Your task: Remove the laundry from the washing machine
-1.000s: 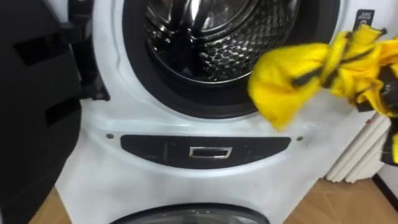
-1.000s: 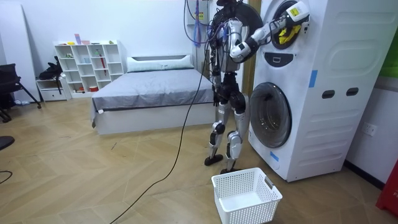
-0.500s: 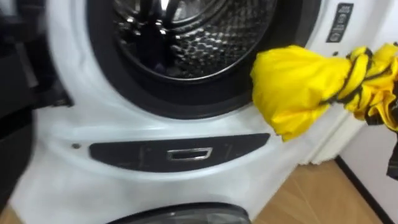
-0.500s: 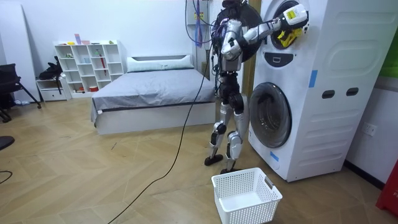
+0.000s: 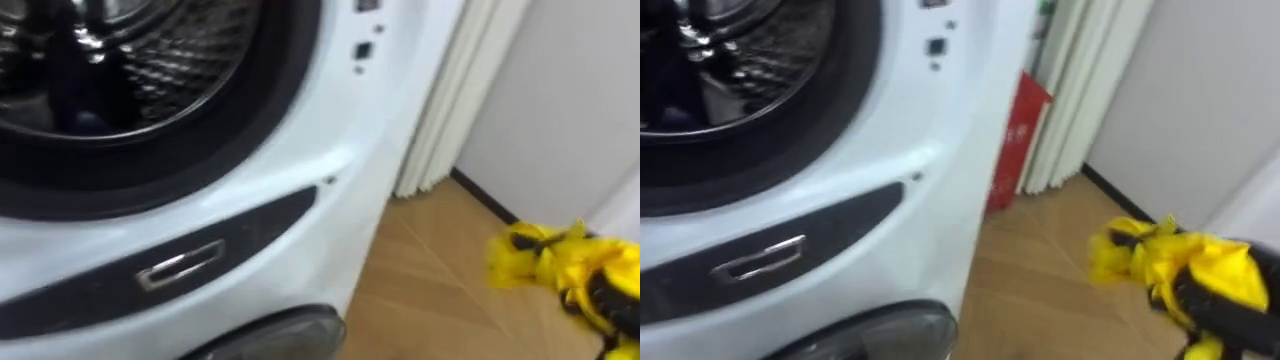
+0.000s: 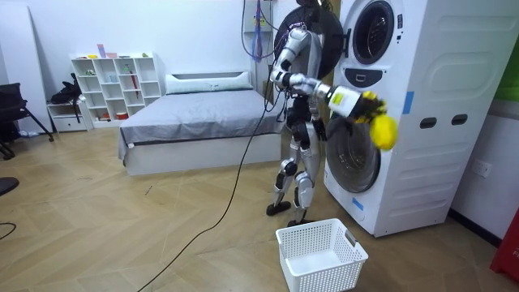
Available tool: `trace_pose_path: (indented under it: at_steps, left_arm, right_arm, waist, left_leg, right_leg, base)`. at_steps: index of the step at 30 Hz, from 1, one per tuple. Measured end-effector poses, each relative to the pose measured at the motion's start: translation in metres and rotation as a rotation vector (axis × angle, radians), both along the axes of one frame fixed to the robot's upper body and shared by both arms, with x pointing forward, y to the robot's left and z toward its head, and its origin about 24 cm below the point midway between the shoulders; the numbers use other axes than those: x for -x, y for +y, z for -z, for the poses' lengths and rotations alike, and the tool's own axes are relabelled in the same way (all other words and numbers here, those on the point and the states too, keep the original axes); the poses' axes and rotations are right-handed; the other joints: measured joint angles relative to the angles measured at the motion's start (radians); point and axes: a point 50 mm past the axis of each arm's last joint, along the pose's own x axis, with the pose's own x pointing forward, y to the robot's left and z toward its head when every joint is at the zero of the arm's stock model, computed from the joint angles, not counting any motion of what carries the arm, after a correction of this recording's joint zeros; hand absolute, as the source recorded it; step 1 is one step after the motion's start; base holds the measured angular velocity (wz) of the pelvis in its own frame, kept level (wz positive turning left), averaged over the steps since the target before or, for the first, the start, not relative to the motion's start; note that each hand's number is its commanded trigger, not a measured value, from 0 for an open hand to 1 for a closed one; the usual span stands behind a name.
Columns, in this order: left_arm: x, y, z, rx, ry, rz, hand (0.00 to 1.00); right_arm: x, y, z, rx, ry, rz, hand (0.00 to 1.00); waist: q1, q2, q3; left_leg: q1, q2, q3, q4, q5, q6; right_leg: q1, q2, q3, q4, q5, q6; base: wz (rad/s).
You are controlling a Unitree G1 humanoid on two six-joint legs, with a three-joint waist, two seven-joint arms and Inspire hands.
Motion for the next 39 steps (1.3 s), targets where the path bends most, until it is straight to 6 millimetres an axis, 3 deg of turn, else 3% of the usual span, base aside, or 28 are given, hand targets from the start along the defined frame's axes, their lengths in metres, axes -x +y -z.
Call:
trace_pose_path:
  at_steps: [4,6,9,11,16,18,20,26,31,33,34,35,39]
  left_arm:
    - [-0.005,-0.005,0.001,0.012,-0.002,0.028,0.00]
    - [-0.008,-0.011,0.002,0.033,-0.010,0.053,0.00]
    - [-0.007,-0.012,0.003,0.045,-0.011,0.051,0.00]
    - [-0.007,-0.014,0.003,0.063,-0.016,0.036,0.00]
    - [-0.010,-0.015,0.003,0.072,-0.027,0.038,0.00]
    - [-0.010,-0.017,0.004,0.081,-0.036,0.037,0.00]
    - [-0.012,-0.019,0.004,0.091,-0.044,0.045,0.00]
    - [-0.025,-0.028,0.004,0.118,-0.076,0.067,0.00]
    - [-0.036,-0.034,0.004,0.133,-0.111,0.077,0.00]
    - [-0.037,-0.038,0.004,0.142,-0.123,0.071,0.00]
    - [-0.038,-0.040,0.005,0.153,-0.138,0.053,0.00]
    - [-0.039,-0.040,0.005,0.158,-0.146,0.042,0.00]
    - [-0.040,-0.045,0.005,0.169,-0.160,0.018,0.00]
  right_arm:
    - [0.012,0.006,0.040,-0.096,0.123,0.073,1.00]
    - [0.018,0.009,0.061,-0.114,0.210,0.093,1.00]
    - [0.029,0.008,0.079,-0.145,0.280,0.155,1.00]
    - [0.034,0.007,0.087,-0.149,0.307,0.189,1.00]
    - [0.036,0.006,0.100,-0.137,0.333,0.251,1.00]
    - [0.033,0.007,0.104,-0.140,0.346,0.252,1.00]
    - [0.033,0.007,0.109,-0.148,0.360,0.265,1.00]
    - [0.011,0.011,0.114,-0.171,0.337,0.280,1.00]
    - [0.000,0.010,0.118,-0.160,0.339,0.287,1.00]
    - [-0.004,0.010,0.119,-0.165,0.334,0.294,1.00]
    - [-0.006,0.010,0.118,-0.163,0.326,0.297,0.75]
    - [-0.008,0.011,0.118,-0.163,0.322,0.297,0.02]
    - [-0.014,0.012,0.119,-0.177,0.320,0.317,0.00]
  waist:
    - [-0.020,0.013,0.0033]
    - [-0.021,0.035,0.0028]
    - [-0.020,0.064,-0.0019]
    - [-0.025,0.080,-0.0001]
    - [-0.033,0.115,-0.0013]
    - [-0.037,0.134,0.0048]
    - [-0.040,0.151,-0.0028]
    - [-0.039,0.183,0.0063]
    - [-0.034,0.216,0.0061]
    - [-0.034,0.224,0.0047]
    - [-0.033,0.228,0.0042]
    - [-0.032,0.228,0.0045]
    - [-0.030,0.231,0.0044]
  left_leg:
    - [-0.014,-0.003,-0.012,0.003,0.000,0.000]
    - [-0.028,-0.011,-0.031,0.003,0.000,0.000]
    - [-0.039,-0.023,-0.042,0.002,0.000,0.000]
    - [-0.048,-0.028,-0.056,0.002,0.000,0.001]
    - [-0.089,-0.042,-0.063,0.000,-0.002,0.004]
    - [-0.104,-0.047,-0.064,0.001,-0.002,0.005]
    - [-0.123,-0.049,-0.064,0.001,-0.002,0.005]
    - [-0.179,-0.068,-0.075,0.015,0.008,0.022]
    - [-0.232,-0.073,-0.093,0.035,0.008,0.025]
    - [-0.253,-0.086,-0.105,0.036,0.017,0.041]
    - [-0.265,-0.090,-0.115,0.036,0.019,0.044]
    - [-0.271,-0.092,-0.117,0.036,0.020,0.046]
    - [-0.289,-0.094,-0.118,0.036,0.025,0.053]
  right_leg:
    - [-0.026,0.004,0.015,0.016,0.000,0.000]
    - [-0.044,0.005,0.033,0.017,0.004,0.006]
    - [-0.071,0.010,0.054,0.040,0.000,0.013]
    - [-0.079,0.010,0.063,0.042,0.001,0.015]
    - [-0.135,0.017,0.096,0.055,0.006,0.028]
    - [-0.155,0.016,0.097,0.068,0.010,0.029]
    - [-0.175,0.014,0.101,0.072,0.012,0.031]
    - [-0.248,0.001,0.096,0.121,0.007,0.035]
    - [-0.299,-0.001,0.098,0.147,-0.004,0.040]
    - [-0.331,-0.007,0.099,0.178,-0.013,0.038]
    - [-0.347,-0.008,0.104,0.186,-0.013,0.039]
    - [-0.354,-0.008,0.105,0.191,-0.014,0.039]
    - [-0.374,-0.008,0.104,0.193,-0.009,0.046]
  base:
    - [-0.14]
    - [-0.16]
    - [-0.26]
    - [-0.19]
    - [-0.17]
    - [-0.13]
    - [0.00]
    - [0.03]
    - [0.14]
    - [0.05]
    - [0.05]
    - [0.00]
    - [0.00]
